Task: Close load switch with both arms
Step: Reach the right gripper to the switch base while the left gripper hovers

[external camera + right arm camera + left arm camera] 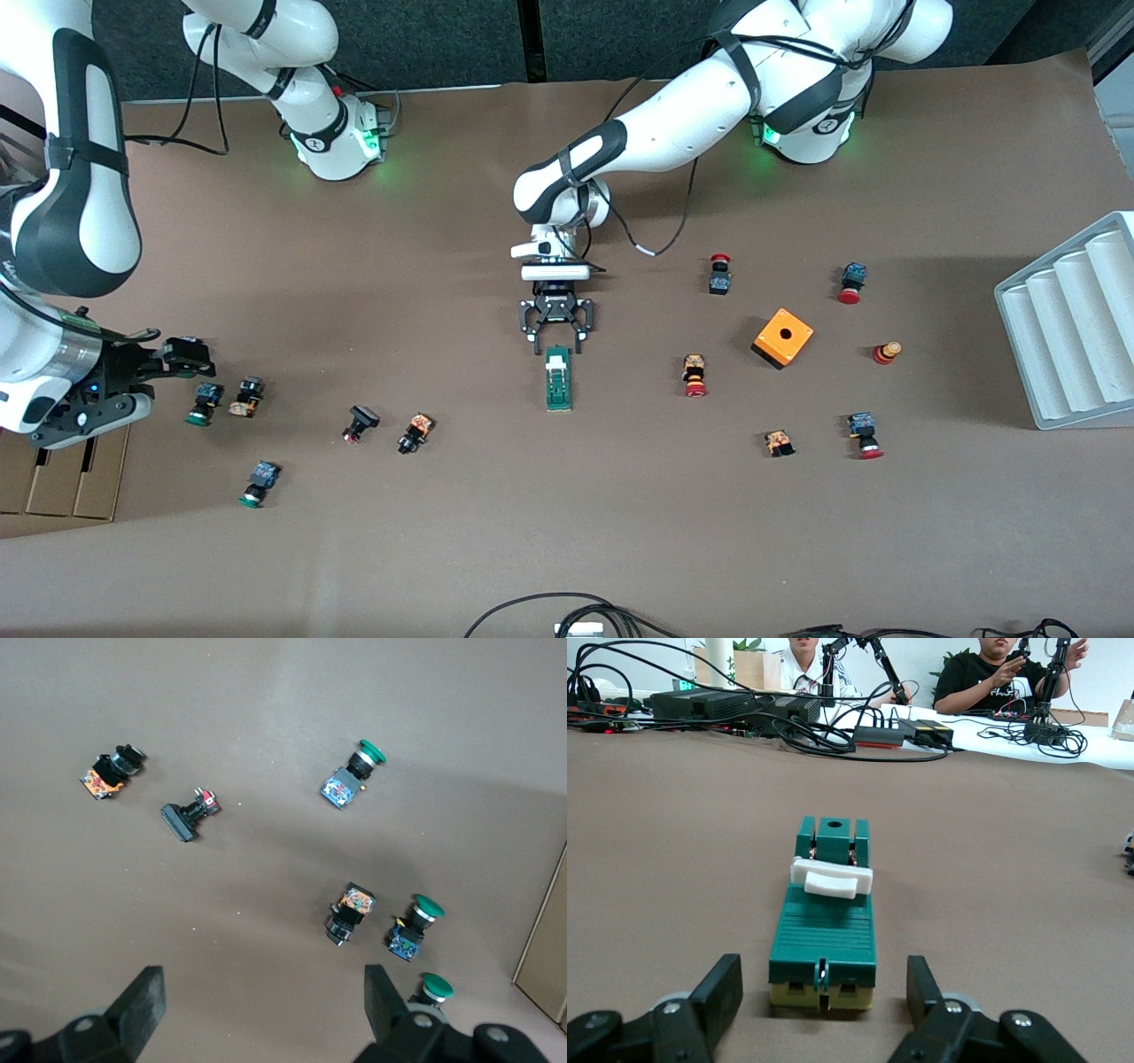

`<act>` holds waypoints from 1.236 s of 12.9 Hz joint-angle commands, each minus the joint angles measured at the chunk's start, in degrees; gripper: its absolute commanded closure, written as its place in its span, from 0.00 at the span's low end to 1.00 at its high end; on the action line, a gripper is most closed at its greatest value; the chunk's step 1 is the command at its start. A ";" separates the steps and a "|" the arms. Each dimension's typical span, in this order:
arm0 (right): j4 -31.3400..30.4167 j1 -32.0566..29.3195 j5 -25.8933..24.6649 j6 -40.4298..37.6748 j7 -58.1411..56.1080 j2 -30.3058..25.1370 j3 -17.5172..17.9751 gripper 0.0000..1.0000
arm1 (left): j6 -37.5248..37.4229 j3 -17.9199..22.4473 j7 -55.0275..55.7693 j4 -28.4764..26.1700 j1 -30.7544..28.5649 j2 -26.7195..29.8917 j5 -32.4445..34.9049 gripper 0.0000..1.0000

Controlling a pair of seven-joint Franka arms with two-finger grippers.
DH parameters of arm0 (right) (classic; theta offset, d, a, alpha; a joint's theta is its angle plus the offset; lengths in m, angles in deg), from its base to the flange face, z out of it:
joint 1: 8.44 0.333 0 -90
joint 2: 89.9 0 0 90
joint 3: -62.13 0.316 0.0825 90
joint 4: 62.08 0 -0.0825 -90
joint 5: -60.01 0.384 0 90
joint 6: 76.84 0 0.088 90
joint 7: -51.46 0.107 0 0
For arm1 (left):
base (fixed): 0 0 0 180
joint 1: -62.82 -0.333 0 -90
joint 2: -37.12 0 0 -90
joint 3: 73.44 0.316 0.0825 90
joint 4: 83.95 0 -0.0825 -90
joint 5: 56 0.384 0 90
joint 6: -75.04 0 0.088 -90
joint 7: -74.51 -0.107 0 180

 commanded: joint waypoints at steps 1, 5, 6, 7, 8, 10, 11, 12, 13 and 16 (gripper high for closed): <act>0.98 0.62 0.88 0.71 -1.58 1.39 0.36 0.00 | -0.80 0.55 0.99 1.88 1.39 -1.51 0.95 0.21; 1.07 4.48 0.62 3.17 -1.49 1.74 0.36 0.00 | -0.90 0.64 0.72 1.88 1.73 -1.60 0.95 0.23; 1.16 6.23 0.36 3.52 -1.23 1.65 0.28 0.00 | -1.07 1.68 0.46 1.88 2.08 -1.69 0.95 0.24; 1.25 7.90 0.10 3.61 -1.23 1.65 0.28 0.00 | -1.07 3.35 0.55 1.88 3.74 -1.69 0.86 0.25; 1.25 9.57 0.09 3.78 -1.14 1.65 0.28 0.00 | -1.16 5.45 0.55 1.97 5.59 -1.69 0.68 0.26; 1.25 11.60 0.45 5.71 -1.66 2.26 0.28 0.00 | -1.07 6.35 0.81 1.88 6.22 -1.77 0.68 0.26; 1.25 11.78 0.53 7.11 -1.84 2.53 0.45 0.00 | -1.07 6.35 0.90 1.88 6.22 -1.77 0.68 0.26; 1.33 13.35 0.53 8.26 -2.45 2.88 0.45 0.00 | -1.07 6.44 0.90 1.88 6.22 -1.77 0.77 0.27; 1.42 14.76 0.62 9.75 -2.72 3.49 0.36 0.00 | -1.07 6.44 0.72 1.88 6.22 -1.77 0.77 0.27; 1.60 19.76 0.53 16.33 -2.29 5.86 0.28 0.00 | -1.16 6.44 0.63 1.88 6.31 -2.04 0.77 0.29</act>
